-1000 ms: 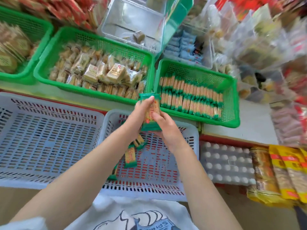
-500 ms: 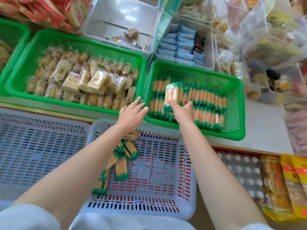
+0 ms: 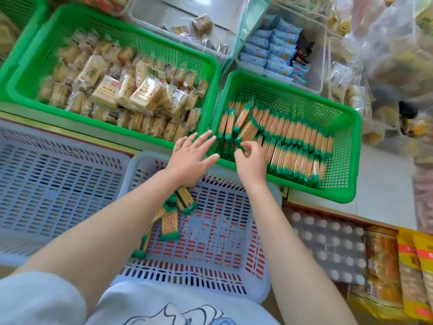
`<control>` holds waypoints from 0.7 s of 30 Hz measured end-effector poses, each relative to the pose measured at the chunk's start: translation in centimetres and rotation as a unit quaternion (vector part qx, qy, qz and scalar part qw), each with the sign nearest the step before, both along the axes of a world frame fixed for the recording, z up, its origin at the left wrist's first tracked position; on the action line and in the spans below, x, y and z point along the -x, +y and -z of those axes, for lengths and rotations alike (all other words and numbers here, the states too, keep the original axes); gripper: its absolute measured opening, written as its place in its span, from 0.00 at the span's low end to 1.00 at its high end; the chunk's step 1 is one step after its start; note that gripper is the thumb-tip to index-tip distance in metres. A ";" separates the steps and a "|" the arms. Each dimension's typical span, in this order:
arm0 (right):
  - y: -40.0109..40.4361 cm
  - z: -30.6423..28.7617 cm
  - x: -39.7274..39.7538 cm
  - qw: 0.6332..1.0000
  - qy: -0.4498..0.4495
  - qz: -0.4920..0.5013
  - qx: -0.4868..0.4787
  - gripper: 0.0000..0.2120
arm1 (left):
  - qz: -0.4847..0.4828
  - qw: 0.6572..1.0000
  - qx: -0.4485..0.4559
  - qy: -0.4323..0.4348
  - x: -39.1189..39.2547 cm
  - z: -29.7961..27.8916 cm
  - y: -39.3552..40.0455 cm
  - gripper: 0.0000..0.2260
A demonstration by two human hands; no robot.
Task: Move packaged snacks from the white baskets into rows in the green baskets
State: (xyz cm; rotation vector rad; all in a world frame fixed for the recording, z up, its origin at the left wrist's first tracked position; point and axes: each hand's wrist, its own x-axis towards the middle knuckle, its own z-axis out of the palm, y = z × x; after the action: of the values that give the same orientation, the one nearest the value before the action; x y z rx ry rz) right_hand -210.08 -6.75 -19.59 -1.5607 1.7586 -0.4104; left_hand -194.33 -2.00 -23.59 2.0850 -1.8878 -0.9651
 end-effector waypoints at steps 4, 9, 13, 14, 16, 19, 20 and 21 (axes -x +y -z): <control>5.8 -0.7 -0.1 0.998 -0.060 0.016 0.012 0.08 | -0.079 0.986 0.095 0.113 -1.6 -3.1 4.0 0.16; 11.7 4.8 -2.5 0.972 -0.009 -0.051 -0.229 0.08 | -0.209 0.976 0.054 0.001 -4.6 1.1 16.2 0.14; 15.2 9.4 -4.6 0.931 0.075 -0.084 -0.349 0.20 | -0.335 0.941 -0.045 0.010 -7.0 4.4 23.1 0.19; 15.9 10.3 -5.1 0.929 0.068 -0.064 -0.359 0.26 | -0.372 0.925 -0.060 0.039 -7.3 4.6 24.0 0.18; 17.0 11.7 -6.0 0.929 0.044 -0.003 -0.367 0.37 | -0.418 0.900 -0.081 0.096 -7.9 5.0 25.1 0.16; 18.0 12.8 -7.0 0.922 -0.026 0.116 -0.369 0.39 | -0.445 0.878 -0.091 0.151 -8.4 5.4 25.8 0.13; 18.3 13.0 -7.2 0.912 -0.038 0.141 -0.384 0.40 | -0.446 0.876 -0.094 0.159 -8.5 5.5 25.8 0.12; 18.5 13.4 -7.2 0.900 -0.049 0.161 -0.401 0.41 | -0.444 0.875 -0.096 0.166 -8.7 5.6 25.8 0.11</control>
State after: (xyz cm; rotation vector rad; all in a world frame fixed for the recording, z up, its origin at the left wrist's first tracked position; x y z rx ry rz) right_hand -202.88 11.79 -32.96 -0.6566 1.7746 0.0971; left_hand -185.66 23.78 -29.16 2.2998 -0.5402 -1.1464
